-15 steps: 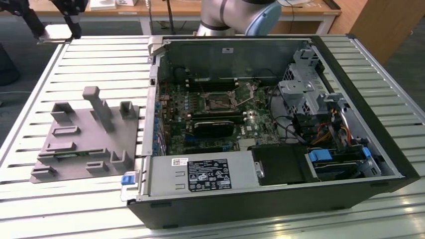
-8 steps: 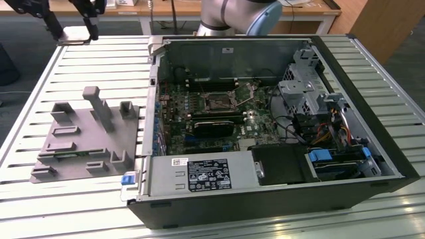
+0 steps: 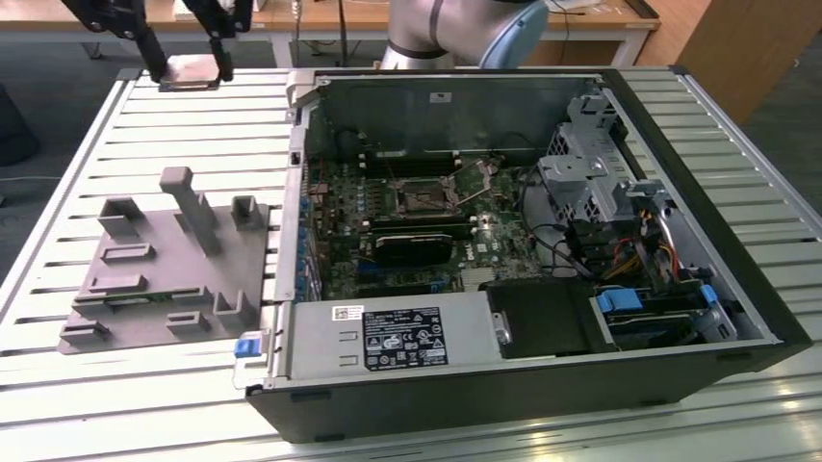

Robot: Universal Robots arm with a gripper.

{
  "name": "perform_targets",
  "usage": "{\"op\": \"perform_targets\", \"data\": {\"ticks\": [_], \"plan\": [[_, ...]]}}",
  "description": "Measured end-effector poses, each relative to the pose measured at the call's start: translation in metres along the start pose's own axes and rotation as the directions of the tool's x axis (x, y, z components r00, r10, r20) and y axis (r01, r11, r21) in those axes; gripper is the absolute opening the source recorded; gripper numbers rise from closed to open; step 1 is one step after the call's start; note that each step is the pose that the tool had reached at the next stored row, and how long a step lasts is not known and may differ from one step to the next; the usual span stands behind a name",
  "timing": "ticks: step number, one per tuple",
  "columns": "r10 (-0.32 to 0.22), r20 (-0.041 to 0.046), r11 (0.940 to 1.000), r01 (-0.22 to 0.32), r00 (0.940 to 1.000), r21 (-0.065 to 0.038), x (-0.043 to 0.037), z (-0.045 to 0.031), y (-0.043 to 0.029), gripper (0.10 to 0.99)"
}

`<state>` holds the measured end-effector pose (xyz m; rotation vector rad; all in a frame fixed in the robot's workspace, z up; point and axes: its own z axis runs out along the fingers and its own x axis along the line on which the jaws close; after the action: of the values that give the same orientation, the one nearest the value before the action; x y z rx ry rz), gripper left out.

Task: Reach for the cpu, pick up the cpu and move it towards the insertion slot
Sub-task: 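Pick up the cpu and move it towards the insertion slot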

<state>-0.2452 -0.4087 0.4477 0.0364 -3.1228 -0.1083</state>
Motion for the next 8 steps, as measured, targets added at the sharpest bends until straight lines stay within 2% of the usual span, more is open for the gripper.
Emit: {"op": "perform_targets", "data": {"ticks": [8], "plan": [[0.0,0.0,1.0,0.0,1.0,0.0,-0.0364,0.0022,-0.001,0.545]]}}
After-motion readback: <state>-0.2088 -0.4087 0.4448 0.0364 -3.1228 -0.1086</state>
